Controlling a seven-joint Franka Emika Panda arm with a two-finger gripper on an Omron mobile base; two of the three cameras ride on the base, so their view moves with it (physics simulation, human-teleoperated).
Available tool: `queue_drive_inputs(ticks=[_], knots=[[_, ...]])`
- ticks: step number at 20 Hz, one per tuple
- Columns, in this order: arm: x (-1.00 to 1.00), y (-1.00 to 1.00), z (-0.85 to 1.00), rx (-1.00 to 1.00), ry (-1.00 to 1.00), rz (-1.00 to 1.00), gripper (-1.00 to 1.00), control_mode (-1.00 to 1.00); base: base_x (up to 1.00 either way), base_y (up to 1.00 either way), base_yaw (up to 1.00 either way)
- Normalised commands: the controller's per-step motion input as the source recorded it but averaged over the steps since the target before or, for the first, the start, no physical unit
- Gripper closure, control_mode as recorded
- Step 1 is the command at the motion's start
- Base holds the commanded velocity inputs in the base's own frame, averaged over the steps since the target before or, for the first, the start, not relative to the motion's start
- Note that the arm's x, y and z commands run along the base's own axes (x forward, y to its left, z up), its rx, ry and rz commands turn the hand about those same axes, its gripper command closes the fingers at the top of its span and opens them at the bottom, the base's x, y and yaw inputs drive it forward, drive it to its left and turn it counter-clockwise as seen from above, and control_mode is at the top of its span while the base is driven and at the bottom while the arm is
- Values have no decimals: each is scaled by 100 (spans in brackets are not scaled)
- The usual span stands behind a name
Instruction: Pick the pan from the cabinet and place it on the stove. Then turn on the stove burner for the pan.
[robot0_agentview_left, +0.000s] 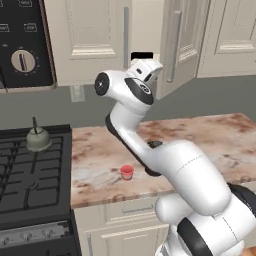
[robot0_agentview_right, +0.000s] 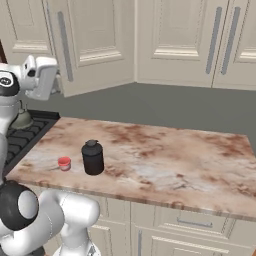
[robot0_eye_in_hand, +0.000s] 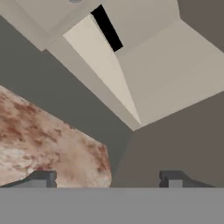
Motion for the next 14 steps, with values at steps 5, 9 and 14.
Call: queue_drive_inputs(ticks=[5,9,14], knots=[[-21,-83,-46,9,11,0,-100,-100,0,0,0],[-11,-84,-41,9,9,0,-100,-100,0,0,0],[-15,-84,-37,10,6,0,-100,-100,0,0,0]])
